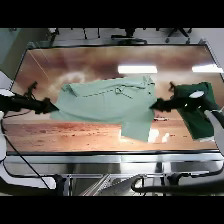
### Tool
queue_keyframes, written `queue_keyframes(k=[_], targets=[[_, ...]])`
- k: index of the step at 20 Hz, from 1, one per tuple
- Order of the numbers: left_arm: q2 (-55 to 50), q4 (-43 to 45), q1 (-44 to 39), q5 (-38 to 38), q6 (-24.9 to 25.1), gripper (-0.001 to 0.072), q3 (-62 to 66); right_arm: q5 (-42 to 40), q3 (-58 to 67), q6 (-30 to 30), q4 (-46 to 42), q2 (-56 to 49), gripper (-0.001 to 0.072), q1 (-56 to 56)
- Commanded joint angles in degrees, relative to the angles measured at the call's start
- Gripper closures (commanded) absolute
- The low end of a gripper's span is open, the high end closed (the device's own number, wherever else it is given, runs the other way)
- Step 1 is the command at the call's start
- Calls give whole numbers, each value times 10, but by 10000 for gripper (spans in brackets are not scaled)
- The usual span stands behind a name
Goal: Fold the shirts.
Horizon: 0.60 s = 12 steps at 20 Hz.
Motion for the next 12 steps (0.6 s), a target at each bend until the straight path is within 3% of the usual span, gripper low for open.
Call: queue_keyframes(k=[1, 6, 12], targets=[[123, -141, 0, -45, 7, 697, 123, 37, 152, -26, 57, 110, 695, 1], [312, -223, 8, 23, -2, 697, 296, -20, 342, -33, 49, 268, 695, 1], [457, -133, 118, 56, -38, 697, 342, -88, 386, -28, -85, 375, 695, 1]])
